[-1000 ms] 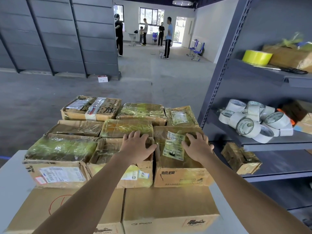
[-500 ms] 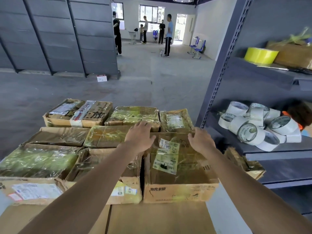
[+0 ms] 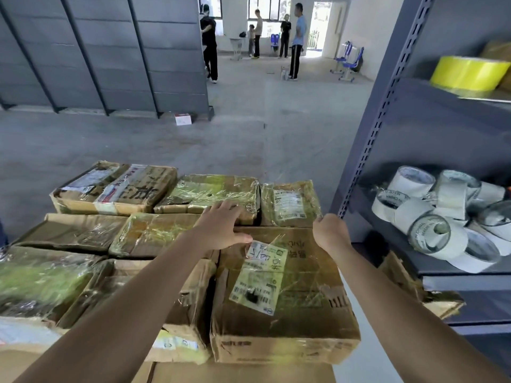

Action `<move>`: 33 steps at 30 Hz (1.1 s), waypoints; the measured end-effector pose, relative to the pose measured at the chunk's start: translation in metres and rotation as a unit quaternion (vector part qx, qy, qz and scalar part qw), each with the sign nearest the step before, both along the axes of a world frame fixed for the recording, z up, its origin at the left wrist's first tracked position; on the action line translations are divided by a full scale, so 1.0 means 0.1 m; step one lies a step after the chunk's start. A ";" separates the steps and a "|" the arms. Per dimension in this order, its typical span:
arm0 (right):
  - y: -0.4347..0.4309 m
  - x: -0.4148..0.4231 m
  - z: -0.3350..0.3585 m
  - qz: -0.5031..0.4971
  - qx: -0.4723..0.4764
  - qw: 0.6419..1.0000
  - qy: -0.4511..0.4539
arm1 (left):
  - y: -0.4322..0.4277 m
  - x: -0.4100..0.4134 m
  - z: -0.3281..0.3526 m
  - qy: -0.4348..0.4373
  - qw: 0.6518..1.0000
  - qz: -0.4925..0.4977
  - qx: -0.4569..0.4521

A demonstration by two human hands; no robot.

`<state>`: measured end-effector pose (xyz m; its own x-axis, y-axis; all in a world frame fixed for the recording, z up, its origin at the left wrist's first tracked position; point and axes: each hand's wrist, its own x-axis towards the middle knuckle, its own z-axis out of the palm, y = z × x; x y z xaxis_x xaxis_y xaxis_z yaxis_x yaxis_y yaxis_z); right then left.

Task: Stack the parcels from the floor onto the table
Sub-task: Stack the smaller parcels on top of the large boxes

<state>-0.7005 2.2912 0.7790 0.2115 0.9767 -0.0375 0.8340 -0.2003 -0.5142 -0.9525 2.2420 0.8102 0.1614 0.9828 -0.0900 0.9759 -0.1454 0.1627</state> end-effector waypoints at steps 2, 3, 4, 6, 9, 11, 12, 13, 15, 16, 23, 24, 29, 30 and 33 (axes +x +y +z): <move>0.03 -0.01 -0.01 -0.018 0.004 1.000 0.008 | 0.00 -0.01 0.00 -0.007 1.000 -0.002 -0.002; 0.05 -0.02 -0.01 -0.024 0.006 1.000 0.012 | 0.00 -0.01 -0.01 -0.004 1.000 -0.004 0.002; 0.06 -0.02 -0.01 -0.030 0.009 0.999 0.018 | 0.00 -0.02 -0.02 -0.001 1.000 -0.006 0.008; 0.08 -0.03 -0.01 -0.039 0.016 0.999 0.028 | 0.00 -0.02 -0.04 0.007 1.000 -0.008 0.024; 0.08 0.00 0.01 -0.012 0.008 1.000 0.013 | 0.01 -0.02 -0.07 0.013 0.999 -0.007 0.036; 0.07 0.02 0.03 0.014 0.000 1.000 0.002 | 0.01 0.00 -0.09 0.013 0.999 -0.003 0.047; 0.06 0.03 0.04 0.025 -0.001 1.000 0.004 | 0.01 0.01 -0.10 0.015 0.998 0.000 0.054; 0.05 0.03 0.05 0.034 -0.002 0.999 0.008 | 0.02 0.01 -0.11 0.017 0.998 0.003 0.060; 0.02 0.03 0.06 0.050 -0.008 0.999 0.005 | 0.02 0.01 -0.12 0.020 0.998 0.006 0.064; 0.00 0.02 0.06 0.058 -0.011 0.998 0.000 | 0.03 0.01 -0.13 0.019 0.998 0.006 0.064; -0.07 -0.04 0.03 0.054 -0.058 0.996 0.032 | 0.03 0.00 -0.17 0.023 0.997 0.005 0.073; -0.07 -0.02 0.02 0.049 -0.057 0.996 0.039 | 0.03 -0.01 -0.17 0.026 0.997 0.004 0.073; -0.06 -0.09 0.00 0.047 -0.047 0.997 0.037 | 0.01 0.00 -0.19 0.041 0.996 -0.009 0.081; -0.05 -0.10 0.00 0.047 -0.045 0.997 0.033 | 0.01 0.00 -0.18 0.042 0.996 -0.008 0.078; -0.07 -0.10 0.03 0.056 -0.052 0.997 0.020 | 0.02 0.00 -0.15 0.033 0.997 -0.004 0.066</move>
<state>-0.7103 2.2845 0.7825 0.0973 0.9845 -0.1458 0.8329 -0.1608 -0.5295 -0.9528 2.2435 0.7954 0.1677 0.9854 0.0285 0.9825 -0.1694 0.0777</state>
